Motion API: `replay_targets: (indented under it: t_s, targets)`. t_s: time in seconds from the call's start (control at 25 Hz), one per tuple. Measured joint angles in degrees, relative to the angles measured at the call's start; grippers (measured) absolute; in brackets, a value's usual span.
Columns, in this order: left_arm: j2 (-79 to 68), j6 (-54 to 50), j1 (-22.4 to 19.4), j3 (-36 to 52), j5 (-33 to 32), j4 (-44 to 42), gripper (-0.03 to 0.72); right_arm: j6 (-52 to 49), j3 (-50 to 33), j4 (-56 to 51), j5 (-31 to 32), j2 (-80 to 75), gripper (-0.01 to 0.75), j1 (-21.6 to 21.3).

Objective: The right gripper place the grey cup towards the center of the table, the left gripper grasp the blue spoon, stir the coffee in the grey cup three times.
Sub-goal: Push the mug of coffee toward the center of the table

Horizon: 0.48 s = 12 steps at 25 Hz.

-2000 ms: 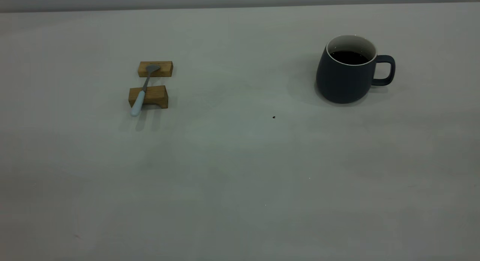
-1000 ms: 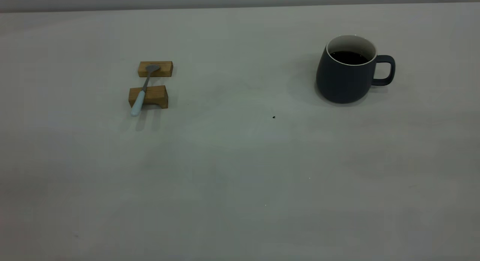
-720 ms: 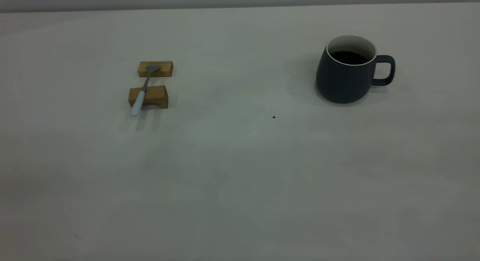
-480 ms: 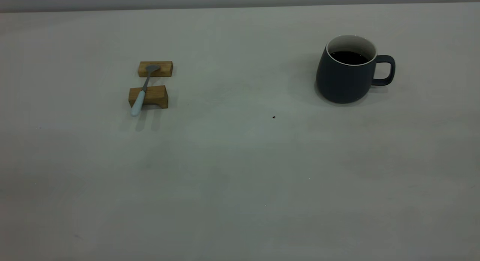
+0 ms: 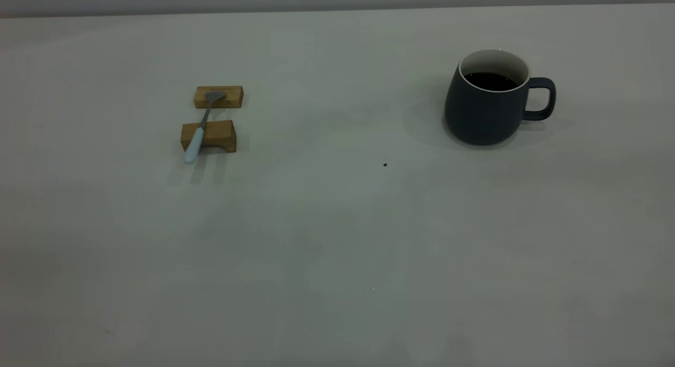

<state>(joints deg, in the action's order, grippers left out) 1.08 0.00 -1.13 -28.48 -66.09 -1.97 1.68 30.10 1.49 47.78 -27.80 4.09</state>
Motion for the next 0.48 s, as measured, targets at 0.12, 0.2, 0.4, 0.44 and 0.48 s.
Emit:
replay_targets:
  t_s: [0.12, 0.2, 0.4, 0.44, 0.48]
  targets:
    - [0.00, 0.00, 0.00, 0.00, 0.00, 0.00, 0.436, 4.87, 0.71, -3.84, -7.36, -10.43, 0.590, 0.00]
    - [0.00, 0.00, 0.00, 0.00, 0.00, 0.00, 0.436, 9.43, 1.94, -7.90, -11.43, -17.95, 0.594, 0.00]
    - [0.00, 0.00, 0.00, 0.00, 0.00, 0.00, 0.436, 24.25, 7.78, -17.81, -17.17, -36.56, 0.592, 0.00]
    - [0.00, 0.00, 0.00, 0.00, 0.00, 0.00, 0.436, 27.70, 9.24, -19.14, -17.55, -39.64, 0.591, 0.00]
    - [0.00, 0.00, 0.00, 0.00, 0.00, 0.00, 0.436, 31.23, 10.36, -20.08, -17.88, -43.15, 0.592, 0.00]
